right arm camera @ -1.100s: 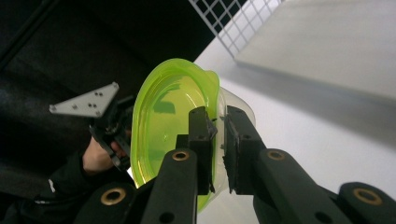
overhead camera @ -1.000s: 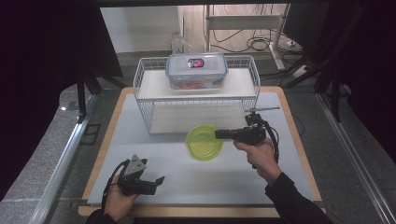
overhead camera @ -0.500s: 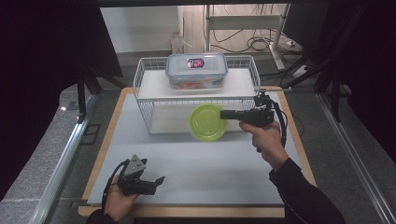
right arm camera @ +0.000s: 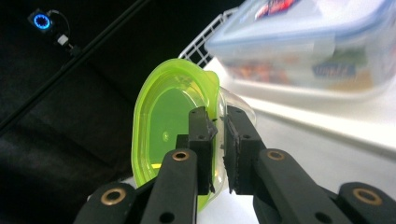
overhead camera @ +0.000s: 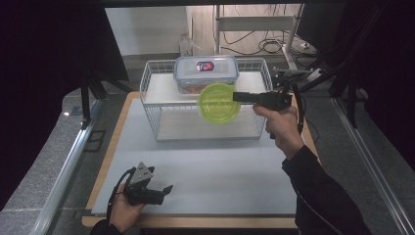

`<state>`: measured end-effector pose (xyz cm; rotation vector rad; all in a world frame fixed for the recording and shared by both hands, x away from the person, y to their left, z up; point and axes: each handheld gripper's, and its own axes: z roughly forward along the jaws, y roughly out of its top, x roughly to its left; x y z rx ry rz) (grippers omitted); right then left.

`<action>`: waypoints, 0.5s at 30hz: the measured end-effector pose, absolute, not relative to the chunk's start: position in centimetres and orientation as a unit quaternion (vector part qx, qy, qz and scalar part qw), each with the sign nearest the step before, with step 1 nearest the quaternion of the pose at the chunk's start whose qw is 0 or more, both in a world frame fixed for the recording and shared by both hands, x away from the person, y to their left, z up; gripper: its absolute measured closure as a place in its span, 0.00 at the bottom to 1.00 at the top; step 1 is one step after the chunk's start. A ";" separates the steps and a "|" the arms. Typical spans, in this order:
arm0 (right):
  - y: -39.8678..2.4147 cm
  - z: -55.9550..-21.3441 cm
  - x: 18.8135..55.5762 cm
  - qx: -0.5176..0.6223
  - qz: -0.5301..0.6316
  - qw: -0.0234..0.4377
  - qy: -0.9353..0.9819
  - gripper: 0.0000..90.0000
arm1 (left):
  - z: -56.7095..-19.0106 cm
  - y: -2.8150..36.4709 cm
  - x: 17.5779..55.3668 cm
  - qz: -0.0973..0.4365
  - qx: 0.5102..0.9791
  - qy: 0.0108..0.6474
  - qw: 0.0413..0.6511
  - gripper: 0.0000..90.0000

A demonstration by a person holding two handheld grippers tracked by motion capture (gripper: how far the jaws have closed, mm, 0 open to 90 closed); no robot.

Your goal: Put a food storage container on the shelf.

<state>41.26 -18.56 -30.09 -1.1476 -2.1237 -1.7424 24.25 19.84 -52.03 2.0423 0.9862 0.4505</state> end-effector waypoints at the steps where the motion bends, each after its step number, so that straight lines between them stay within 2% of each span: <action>1: -18.6 -30.1 41.3 -0.384 -0.583 0.082 -0.711 0.92 | -52.0 19.8 24.3 0.178 0.808 0.390 0.403 0.08; 15: -17.8 -25.5 44.4 -0.406 -0.601 0.042 -0.687 0.92 | -52.0 19.9 24.2 0.176 0.810 0.388 0.404 0.08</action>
